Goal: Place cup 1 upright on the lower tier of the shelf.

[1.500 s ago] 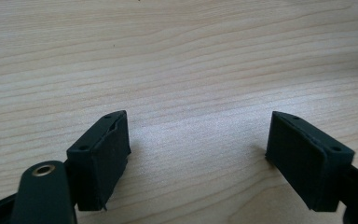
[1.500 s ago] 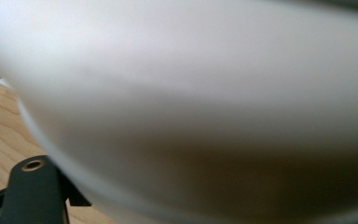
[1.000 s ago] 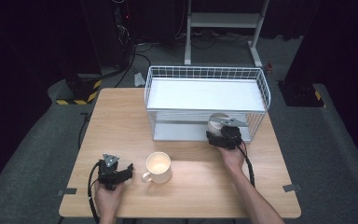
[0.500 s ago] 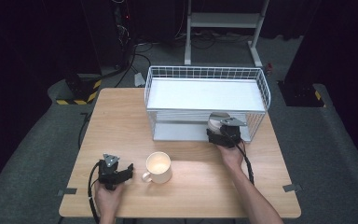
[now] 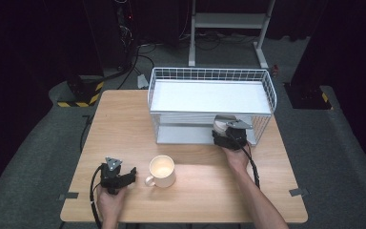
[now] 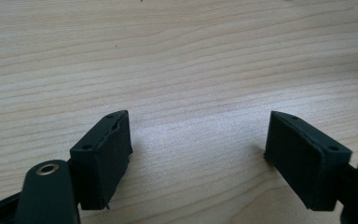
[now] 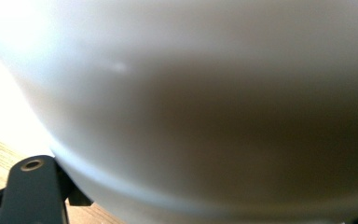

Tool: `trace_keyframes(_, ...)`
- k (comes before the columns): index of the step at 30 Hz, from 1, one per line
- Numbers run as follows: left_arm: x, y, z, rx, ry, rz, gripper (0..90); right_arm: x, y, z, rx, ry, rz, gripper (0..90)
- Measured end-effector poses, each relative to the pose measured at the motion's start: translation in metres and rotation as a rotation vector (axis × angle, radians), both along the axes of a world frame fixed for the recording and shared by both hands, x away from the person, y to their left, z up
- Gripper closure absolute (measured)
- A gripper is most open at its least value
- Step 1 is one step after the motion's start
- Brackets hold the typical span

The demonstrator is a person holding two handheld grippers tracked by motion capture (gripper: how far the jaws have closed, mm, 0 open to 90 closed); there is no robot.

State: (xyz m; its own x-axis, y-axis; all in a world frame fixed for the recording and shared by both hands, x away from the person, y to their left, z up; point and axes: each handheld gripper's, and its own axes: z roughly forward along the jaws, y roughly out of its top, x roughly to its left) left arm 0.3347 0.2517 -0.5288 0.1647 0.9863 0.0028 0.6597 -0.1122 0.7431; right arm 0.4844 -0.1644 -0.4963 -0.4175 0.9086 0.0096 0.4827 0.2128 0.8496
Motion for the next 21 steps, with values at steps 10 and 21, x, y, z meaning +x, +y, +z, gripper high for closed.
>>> trace_keyframes(10,0.000,0.000,0.000,0.002,0.000,-0.001,22.4,0.000,-0.004,0.001,0.019,0.009,-0.004,10.4)
trace_keyframes(21,0.000,0.000,0.000,0.002,0.002,-0.003,22.4,-0.010,-0.004,0.006,0.022,0.021,0.007,10.3)
